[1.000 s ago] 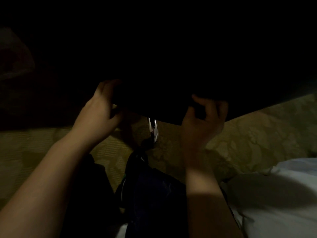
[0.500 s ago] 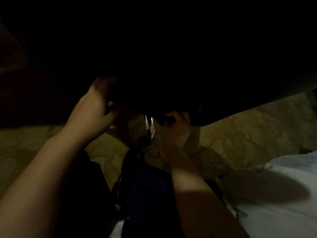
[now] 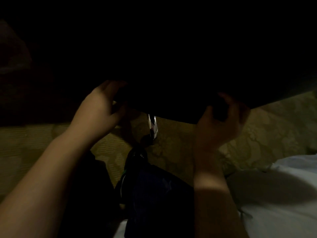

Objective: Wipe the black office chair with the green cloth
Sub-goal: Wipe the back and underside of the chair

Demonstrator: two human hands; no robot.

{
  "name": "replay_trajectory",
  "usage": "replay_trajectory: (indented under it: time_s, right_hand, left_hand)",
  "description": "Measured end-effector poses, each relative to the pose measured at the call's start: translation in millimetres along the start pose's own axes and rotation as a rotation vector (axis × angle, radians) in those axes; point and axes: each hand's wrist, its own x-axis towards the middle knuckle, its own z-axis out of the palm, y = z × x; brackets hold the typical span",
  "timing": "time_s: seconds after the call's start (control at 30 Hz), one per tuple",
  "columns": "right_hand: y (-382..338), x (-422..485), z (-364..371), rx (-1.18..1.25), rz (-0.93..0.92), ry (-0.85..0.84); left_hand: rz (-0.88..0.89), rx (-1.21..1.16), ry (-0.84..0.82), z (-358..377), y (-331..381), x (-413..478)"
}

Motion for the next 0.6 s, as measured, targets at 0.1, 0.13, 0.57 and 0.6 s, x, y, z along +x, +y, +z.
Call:
replay_trajectory:
  time_s: [0.1,0.13,0.57,0.6]
  right_hand:
    - [2,7,-3,0.018,-0.017,0.06]
    - [4,7,-3,0.007,-0.017,0.045]
    - [39,-8,7,0.035,0.161,-0.168]
    - [43,-12,8,0.037,0.194,-0.189]
  left_hand:
    - [0.008,-0.003,-0.034,3,2,-1]
    - [0.019,-0.006,-0.04,4,3,-1]
    - [0.011,-0.014,-0.016,14,8,1]
    - [0.008,-0.01,-0.02,14,7,1]
